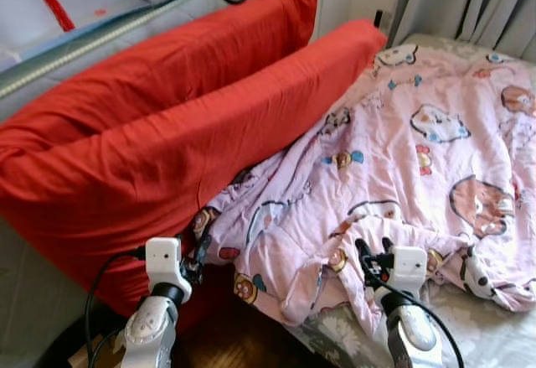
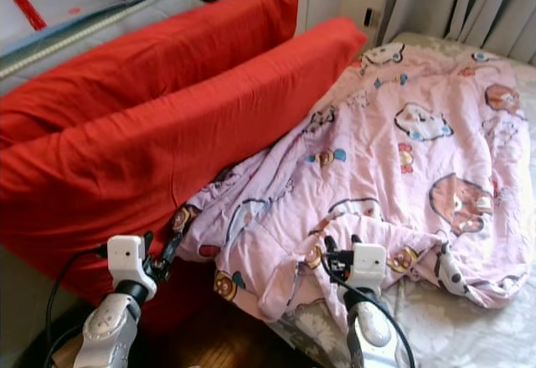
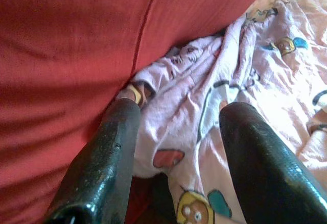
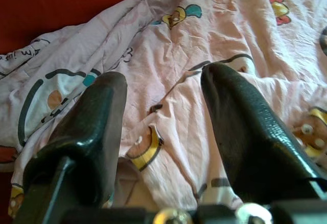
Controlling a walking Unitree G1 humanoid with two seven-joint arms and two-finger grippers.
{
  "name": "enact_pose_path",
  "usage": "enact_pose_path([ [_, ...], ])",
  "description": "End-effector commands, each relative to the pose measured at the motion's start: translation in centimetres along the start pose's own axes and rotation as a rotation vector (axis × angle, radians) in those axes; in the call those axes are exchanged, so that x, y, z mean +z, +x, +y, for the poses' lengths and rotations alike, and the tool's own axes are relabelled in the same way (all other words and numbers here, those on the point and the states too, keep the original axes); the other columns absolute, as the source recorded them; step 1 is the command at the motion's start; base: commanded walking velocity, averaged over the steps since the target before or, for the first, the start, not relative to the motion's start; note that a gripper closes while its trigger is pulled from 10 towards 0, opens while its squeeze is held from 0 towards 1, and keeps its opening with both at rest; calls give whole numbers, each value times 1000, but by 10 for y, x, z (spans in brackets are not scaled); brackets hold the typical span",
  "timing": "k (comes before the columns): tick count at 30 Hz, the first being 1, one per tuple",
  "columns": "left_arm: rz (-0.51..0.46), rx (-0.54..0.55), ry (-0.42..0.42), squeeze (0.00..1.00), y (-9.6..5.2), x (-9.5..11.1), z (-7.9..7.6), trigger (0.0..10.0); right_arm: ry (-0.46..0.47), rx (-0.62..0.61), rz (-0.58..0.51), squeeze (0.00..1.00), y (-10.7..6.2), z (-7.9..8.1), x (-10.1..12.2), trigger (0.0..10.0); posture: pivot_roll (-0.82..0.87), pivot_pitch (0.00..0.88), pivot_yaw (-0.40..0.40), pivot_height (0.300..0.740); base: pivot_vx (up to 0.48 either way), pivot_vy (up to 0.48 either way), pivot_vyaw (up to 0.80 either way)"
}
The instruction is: Clean up the room
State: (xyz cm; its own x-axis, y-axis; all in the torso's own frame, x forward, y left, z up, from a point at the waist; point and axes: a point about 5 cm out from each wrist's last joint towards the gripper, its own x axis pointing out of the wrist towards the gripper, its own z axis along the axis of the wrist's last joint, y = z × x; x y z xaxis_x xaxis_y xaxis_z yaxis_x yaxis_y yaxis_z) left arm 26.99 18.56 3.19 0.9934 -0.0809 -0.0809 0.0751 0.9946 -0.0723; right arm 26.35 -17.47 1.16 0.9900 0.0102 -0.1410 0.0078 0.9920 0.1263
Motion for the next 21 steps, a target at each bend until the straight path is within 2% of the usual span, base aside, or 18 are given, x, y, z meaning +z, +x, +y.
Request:
enact_pose_path([
  [1,6,8,3,0,-1,1,3,10000,9,-1,9,0,-1,2,-1,10000,4,155,36,681,0,0,0],
  [8,5,4,-2,0,0,2,2,10000,9,15,60,0,0,4,-6,10000,3,159,34,671,0,0,0],
  [12,8,5,-3,0,0,2,3,10000,30,24,25,0,-2,4,-5,10000,6,160,34,666,0,0,0],
  [21,12,11,-2,0,0,2,6,10000,36,26,69,0,0,6,-9,10000,10,163,34,666,0,0,0],
])
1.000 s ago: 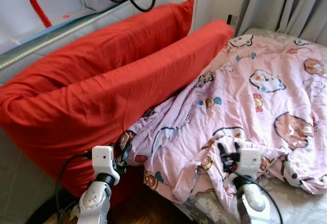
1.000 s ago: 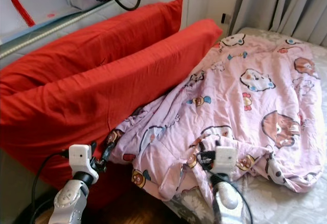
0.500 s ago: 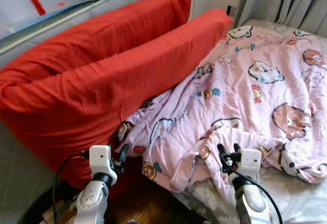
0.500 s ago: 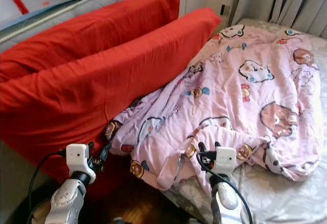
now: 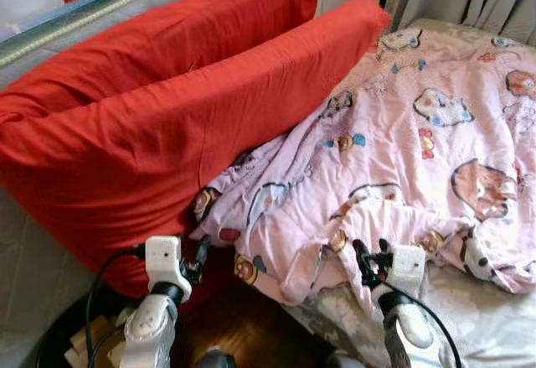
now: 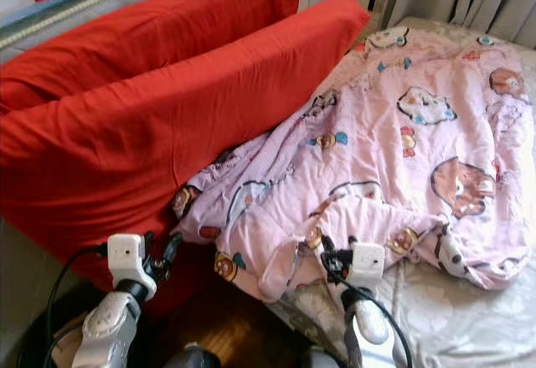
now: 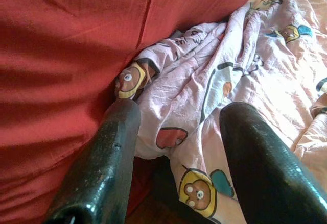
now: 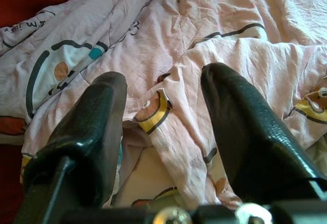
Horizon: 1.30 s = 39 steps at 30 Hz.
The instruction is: Clean up the room
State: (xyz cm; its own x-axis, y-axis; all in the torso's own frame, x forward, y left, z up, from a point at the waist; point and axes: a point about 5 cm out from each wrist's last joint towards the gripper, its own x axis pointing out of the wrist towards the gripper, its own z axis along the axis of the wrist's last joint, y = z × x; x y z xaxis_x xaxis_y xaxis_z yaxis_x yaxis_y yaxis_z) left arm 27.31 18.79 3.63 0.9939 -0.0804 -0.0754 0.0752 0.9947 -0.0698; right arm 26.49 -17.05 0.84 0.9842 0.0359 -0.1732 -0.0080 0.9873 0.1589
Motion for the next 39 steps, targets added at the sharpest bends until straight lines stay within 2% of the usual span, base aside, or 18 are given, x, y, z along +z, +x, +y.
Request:
enact_pose_path([
  [1,18,11,-4,0,-3,-3,4,10000,7,5,34,0,-2,2,-6,10000,10,162,34,666,0,0,0],
  [3,21,9,-4,0,-2,-3,4,10000,1,20,63,0,-1,5,-9,10000,9,162,34,661,0,0,0],
  [7,23,5,-4,0,-2,-3,4,10000,6,22,53,0,-2,5,-9,10000,9,163,32,638,0,0,0],
  [23,32,2,-5,0,-3,-4,5,10000,15,19,63,0,-3,4,-13,10000,10,165,33,638,0,0,0],
  [37,48,-14,-15,0,-2,-6,2,10000,11,6,147,0,-5,-2,-25,10000,5,150,35,638,0,0,0],
  [39,48,-15,-16,0,-2,-6,2,10000,15,6,148,0,-5,-1,-26,10000,4,141,36,623,0,0,0],
])
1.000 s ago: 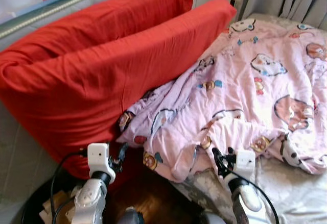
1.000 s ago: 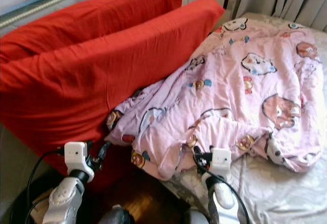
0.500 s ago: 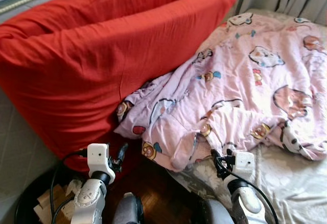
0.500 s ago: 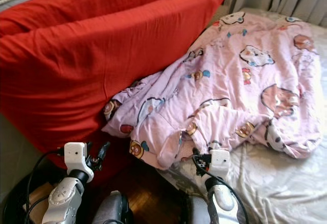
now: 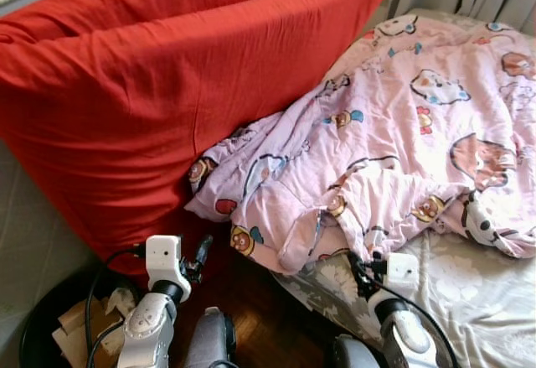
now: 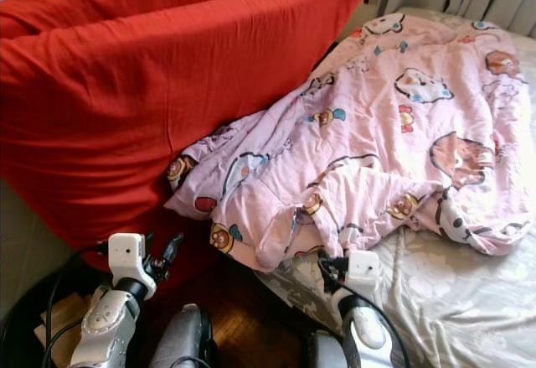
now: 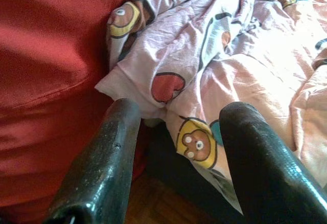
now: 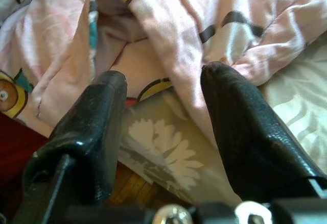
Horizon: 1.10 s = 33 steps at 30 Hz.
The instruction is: Clean up the room
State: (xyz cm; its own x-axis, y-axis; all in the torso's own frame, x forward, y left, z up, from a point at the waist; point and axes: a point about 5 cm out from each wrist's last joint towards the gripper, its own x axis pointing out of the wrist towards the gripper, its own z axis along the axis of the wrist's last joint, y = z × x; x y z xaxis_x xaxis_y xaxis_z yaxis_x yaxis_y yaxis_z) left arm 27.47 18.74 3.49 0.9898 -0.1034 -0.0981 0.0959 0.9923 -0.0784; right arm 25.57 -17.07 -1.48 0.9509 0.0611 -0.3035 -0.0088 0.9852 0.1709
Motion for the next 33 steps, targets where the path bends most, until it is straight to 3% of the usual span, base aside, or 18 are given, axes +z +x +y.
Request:
enact_pose_path([
  [1,23,5,-9,0,-4,-5,2,10000,7,5,2,0,1,3,-1,10000,4,141,36,618,0,0,0],
  [33,22,-3,-8,0,-2,-3,1,10000,19,-4,-4,0,2,4,-1,10000,8,162,42,598,0,0,0],
])
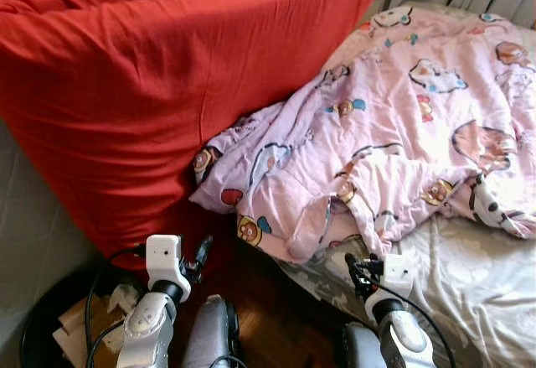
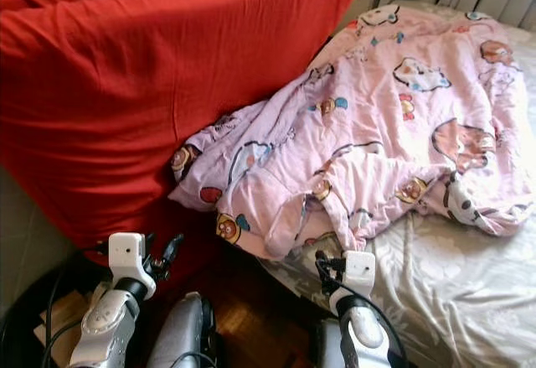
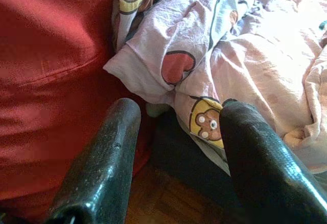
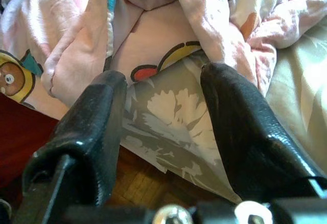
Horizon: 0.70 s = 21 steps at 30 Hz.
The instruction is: Clean up the room
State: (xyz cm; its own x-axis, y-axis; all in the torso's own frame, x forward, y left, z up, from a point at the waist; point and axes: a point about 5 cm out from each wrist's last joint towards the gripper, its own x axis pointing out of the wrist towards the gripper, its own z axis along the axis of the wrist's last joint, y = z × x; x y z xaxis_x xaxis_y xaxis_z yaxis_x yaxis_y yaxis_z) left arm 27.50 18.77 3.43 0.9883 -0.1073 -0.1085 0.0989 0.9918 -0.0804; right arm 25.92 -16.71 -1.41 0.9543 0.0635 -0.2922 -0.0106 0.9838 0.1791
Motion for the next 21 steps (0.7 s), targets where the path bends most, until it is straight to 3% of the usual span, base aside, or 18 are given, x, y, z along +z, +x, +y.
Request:
enact_pose_path([
  [1,12,0,-6,0,-2,-3,1,10000,12,-9,7,0,-1,0,-3,10000,8,162,42,598,0,0,0],
  [21,16,-5,-3,0,-2,-3,-1,10000,13,-30,-20,0,0,-1,1,10000,10,164,45,598,238,0,0],
])
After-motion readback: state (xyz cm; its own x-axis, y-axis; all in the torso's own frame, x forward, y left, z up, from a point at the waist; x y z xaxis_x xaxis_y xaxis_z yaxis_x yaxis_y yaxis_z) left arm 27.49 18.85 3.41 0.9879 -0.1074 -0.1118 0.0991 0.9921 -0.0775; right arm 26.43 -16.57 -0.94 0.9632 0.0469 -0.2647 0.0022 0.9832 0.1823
